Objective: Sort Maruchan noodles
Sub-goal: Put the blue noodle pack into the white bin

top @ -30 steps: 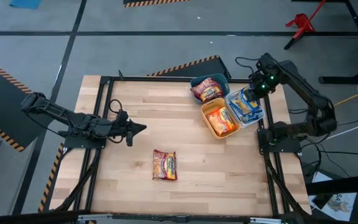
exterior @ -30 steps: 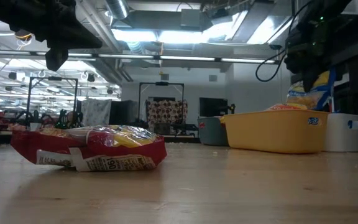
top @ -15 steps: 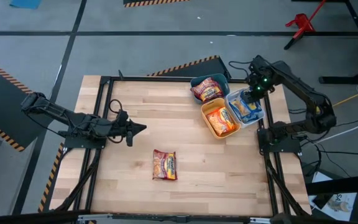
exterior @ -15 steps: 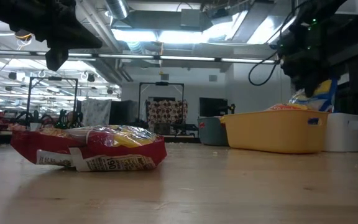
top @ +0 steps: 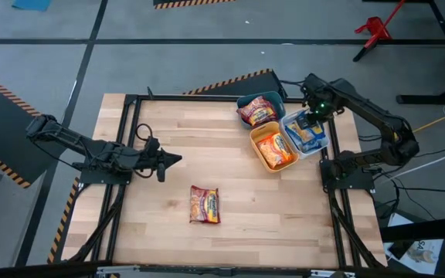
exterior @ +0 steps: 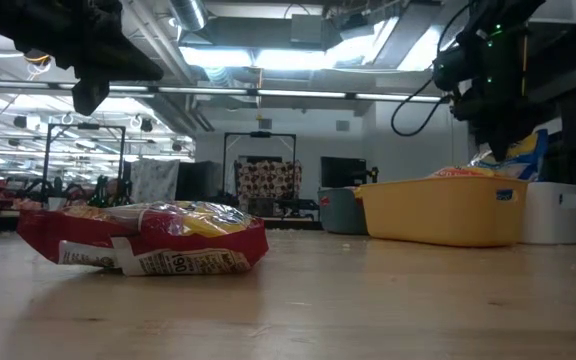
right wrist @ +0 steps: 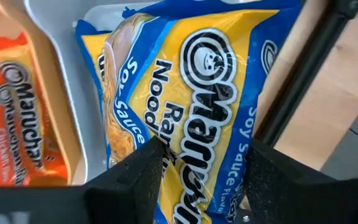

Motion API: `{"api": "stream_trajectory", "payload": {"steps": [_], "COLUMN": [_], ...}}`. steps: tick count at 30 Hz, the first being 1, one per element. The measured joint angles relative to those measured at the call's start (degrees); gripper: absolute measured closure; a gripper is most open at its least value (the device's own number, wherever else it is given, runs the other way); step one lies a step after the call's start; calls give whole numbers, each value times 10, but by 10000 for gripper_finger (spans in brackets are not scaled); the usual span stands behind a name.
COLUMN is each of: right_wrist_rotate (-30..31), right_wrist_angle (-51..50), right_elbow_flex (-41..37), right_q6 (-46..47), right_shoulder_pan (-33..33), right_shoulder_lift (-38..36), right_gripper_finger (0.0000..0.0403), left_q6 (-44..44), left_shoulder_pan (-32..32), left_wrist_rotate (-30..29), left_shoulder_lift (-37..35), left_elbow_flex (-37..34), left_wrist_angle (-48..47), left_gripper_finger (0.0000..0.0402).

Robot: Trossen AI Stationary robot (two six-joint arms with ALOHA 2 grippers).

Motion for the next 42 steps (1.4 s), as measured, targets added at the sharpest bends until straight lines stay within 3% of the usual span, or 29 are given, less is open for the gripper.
{"api": "stream_trajectory", "payload": {"steps": [7, 19, 25, 30, 36, 42], "right_wrist_rotate": [50, -15, 0, 60, 53, 43], "right_wrist_angle": [-3, 13, -3, -18, -16, -17], "right_elbow_flex": [0, 0, 0, 0, 0, 0], "right_q6": [21, -10, -36, -5, -8, -19], "right_shoulder_pan": [26, 46, 46, 46, 46, 46], "right_shoulder_lift": [0, 0, 0, 0, 0, 0], "right_gripper_finger": [219, 219, 219, 219, 219, 171], "left_q6": [0, 0, 0, 0, 0, -1], "left_shoulder_pan": [0, 0, 0, 0, 0, 0], "left_wrist_rotate": [0, 0, 1, 1, 2, 2], "left_shoulder_lift": [0, 0, 0, 0, 0, 0], "left_elbow_flex": [0, 0, 0, 0, 0, 0], "left_wrist_angle": [0, -3, -3, -3, -3, -3], "left_gripper_finger": [401, 401, 401, 401, 401, 401]}}
